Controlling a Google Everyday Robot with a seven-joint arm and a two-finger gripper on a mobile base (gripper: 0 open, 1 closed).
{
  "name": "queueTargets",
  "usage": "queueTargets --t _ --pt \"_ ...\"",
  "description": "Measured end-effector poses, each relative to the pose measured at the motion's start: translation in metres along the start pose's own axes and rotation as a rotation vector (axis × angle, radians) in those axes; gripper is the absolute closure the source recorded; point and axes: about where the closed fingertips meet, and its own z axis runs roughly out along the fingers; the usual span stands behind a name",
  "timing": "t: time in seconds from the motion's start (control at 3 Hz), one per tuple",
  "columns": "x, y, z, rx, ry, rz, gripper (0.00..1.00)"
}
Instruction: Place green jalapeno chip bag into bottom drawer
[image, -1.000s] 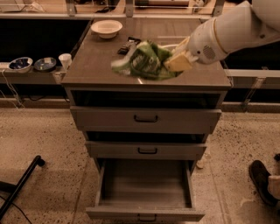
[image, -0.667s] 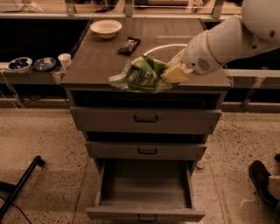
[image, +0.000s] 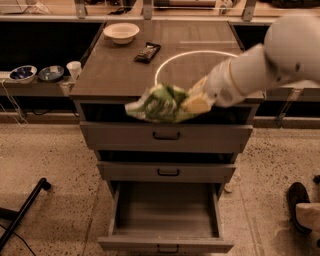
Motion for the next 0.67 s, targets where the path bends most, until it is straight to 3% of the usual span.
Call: queueTargets --t 0.33,0.67 --pt "0.0966 0.0450 0.1001 -0.135 -0.010 0.037 1.00" --pt "0.0960 0.0447 0.0998 -0.134 -0.011 0.036 1.00"
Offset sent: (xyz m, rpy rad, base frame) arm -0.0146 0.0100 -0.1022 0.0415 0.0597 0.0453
